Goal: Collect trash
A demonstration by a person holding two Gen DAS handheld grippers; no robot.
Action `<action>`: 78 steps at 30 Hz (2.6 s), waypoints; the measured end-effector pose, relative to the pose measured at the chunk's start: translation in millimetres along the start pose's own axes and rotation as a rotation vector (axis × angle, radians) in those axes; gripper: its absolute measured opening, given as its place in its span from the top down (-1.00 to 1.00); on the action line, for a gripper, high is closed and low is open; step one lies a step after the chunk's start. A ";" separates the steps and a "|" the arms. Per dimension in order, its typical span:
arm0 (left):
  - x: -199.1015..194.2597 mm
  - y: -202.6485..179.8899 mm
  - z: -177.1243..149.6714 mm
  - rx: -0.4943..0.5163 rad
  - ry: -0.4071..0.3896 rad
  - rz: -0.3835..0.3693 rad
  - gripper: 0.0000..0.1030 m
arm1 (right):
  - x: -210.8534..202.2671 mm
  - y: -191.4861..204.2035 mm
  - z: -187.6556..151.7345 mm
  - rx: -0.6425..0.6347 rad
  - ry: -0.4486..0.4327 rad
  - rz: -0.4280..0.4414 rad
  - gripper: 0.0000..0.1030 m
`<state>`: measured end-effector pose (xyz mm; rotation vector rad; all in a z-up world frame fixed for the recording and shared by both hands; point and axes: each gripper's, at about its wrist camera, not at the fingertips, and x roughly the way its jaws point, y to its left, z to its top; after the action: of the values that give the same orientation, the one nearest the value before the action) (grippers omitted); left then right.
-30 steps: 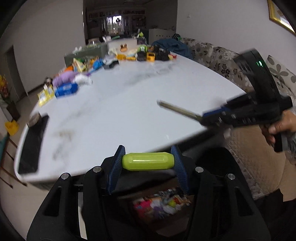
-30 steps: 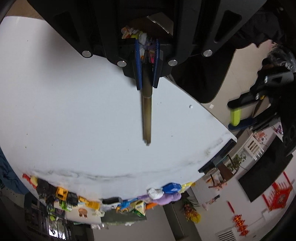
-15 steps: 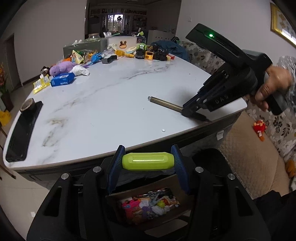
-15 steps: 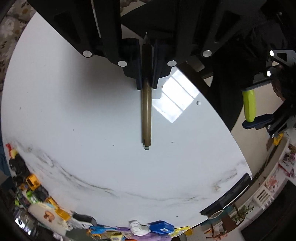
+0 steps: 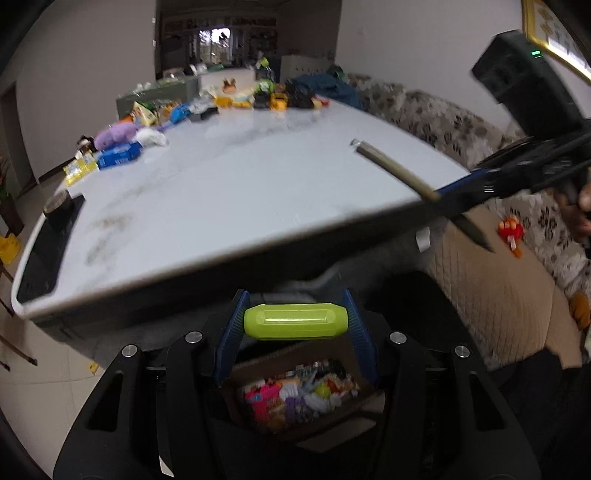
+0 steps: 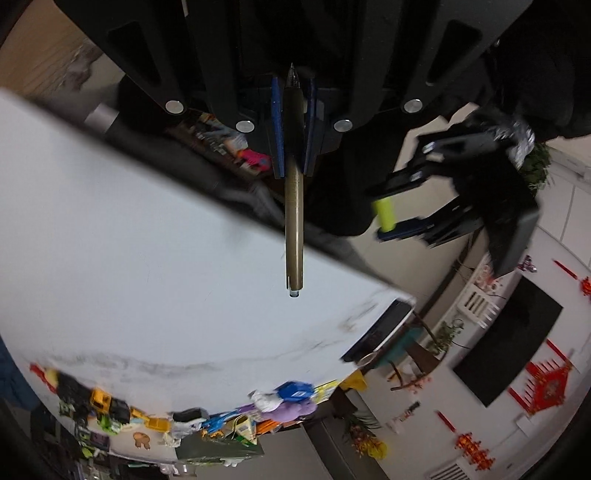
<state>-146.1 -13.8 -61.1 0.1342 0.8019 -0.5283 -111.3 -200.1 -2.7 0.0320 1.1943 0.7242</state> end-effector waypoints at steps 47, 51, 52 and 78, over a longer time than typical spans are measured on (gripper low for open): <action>32.6 99.6 191.1 -0.151 -0.114 0.500 -0.79 | -21.9 -70.8 221.1 0.077 -0.563 -0.264 -0.90; 32.1 127.4 168.3 -0.204 -0.097 0.498 -0.79 | 51.4 -65.0 267.5 -0.016 -0.402 -0.238 -0.90; 28.2 132.7 162.5 -0.216 -0.095 0.500 -0.79 | 75.7 -56.1 281.7 -0.062 -0.363 -0.238 -0.90; 116.3 166.0 222.2 -0.285 -0.070 0.438 -0.79 | 41.9 -131.3 249.7 0.243 -0.507 -0.487 -0.90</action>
<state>147.7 14.1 -3.5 0.0249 0.7438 -0.0035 173.5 -194.2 10.0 0.1158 0.7493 0.1216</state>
